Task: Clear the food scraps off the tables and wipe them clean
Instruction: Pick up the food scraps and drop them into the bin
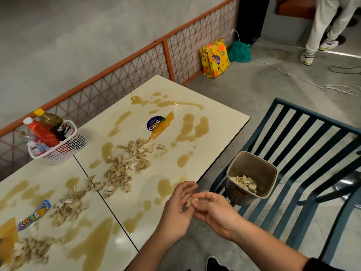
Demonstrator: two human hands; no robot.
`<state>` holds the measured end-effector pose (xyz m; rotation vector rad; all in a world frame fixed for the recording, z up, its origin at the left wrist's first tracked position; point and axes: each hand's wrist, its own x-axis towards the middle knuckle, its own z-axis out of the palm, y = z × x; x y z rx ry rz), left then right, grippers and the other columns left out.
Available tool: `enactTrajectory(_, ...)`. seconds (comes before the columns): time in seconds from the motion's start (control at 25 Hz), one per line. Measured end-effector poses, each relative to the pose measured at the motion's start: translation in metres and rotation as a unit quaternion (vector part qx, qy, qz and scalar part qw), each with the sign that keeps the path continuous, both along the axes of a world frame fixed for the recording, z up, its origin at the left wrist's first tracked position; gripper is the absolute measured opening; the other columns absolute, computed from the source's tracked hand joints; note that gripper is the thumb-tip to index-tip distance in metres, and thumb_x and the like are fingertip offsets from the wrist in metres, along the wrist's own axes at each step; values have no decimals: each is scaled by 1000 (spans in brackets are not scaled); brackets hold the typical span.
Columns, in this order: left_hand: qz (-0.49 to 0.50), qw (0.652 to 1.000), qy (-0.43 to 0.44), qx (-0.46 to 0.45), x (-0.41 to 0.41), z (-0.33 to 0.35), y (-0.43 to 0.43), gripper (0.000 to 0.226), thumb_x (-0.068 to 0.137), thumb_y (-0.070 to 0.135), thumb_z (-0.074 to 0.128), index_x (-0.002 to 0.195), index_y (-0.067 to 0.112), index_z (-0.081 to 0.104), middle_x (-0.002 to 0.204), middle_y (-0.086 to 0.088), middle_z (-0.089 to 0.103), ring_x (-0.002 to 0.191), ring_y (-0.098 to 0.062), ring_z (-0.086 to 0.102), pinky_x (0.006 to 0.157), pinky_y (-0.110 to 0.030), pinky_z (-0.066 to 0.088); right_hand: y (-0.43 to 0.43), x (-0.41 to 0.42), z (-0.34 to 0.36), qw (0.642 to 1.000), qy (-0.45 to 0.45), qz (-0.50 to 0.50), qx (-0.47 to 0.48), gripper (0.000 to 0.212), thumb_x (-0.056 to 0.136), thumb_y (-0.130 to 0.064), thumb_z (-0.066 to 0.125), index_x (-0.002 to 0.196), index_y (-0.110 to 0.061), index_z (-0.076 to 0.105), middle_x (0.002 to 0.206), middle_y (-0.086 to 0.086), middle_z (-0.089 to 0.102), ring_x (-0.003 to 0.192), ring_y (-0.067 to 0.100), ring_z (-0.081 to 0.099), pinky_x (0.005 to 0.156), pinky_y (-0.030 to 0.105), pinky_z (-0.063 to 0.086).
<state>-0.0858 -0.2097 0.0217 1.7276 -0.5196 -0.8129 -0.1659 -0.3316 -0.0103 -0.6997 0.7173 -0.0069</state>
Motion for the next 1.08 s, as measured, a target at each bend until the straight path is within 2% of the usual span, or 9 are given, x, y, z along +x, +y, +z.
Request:
enactTrajectory(0.12,9,1000,-23,16,1,-4,3,57,83,1,73,128,30,52,132,11,59,124,0,55,105,-24,44,-15,2,-23,991,79,-51,-91,25,92,4,66,117,-1,63,105,22,70,84,26,69,68,32,58)
enactTrajectory(0.24,51,998,-9,43,9,-5,14,45,88,11,71,120,39,57,123,20,63,113,-3,62,98,-32,50,-59,-4,-46,962,184,-115,-167,17,99,-7,60,115,-3,67,110,18,68,87,24,67,81,36,60)
enactTrajectory(0.28,70,996,-7,53,13,-5,19,38,91,13,69,116,39,60,119,21,65,108,-4,64,96,-33,51,-77,-9,-49,954,207,-138,-168,17,100,-11,59,112,-3,68,108,16,69,85,22,67,84,37,60)
enactTrajectory(0.4,119,990,8,69,21,-6,32,25,94,11,64,105,33,67,109,13,70,97,-16,68,89,-34,54,-128,-26,-67,930,263,-191,-169,20,100,-25,60,106,-8,68,96,11,69,76,17,64,72,33,58)
enactTrajectory(0.52,147,986,36,75,24,-6,41,17,95,6,60,101,19,69,102,-1,73,91,-21,70,76,-28,52,-160,-31,-88,918,292,-220,-152,35,100,-37,60,109,-4,69,87,9,67,78,21,63,88,44,59)
enactTrajectory(0.64,151,984,41,82,26,-7,48,15,96,4,59,99,15,70,98,-3,75,83,-17,69,74,-30,50,-180,-25,-94,918,290,-246,-114,30,102,-28,59,110,-1,66,82,9,64,71,20,61,76,37,59)
enactTrajectory(0.76,152,983,45,89,27,-7,53,16,96,4,58,99,14,70,95,-1,75,82,-16,69,74,-31,50,-190,-19,-97,924,255,-279,-63,30,105,-20,53,124,2,58,103,15,70,84,22,68,67,35,57)
enactTrajectory(0.92,151,983,44,92,28,-8,62,16,97,5,57,98,15,70,95,-1,76,82,-17,69,74,-32,50,-170,-18,-92,940,254,-223,-33,34,106,-18,48,138,-7,51,115,17,69,101,31,68,82,43,59)
enactTrajectory(1.08,152,983,46,97,32,-9,77,17,97,5,57,98,16,70,94,-1,76,83,-18,69,74,-33,50,-117,-8,-77,962,250,-98,-58,30,105,-14,48,133,-6,53,114,19,70,107,36,66,88,46,57)
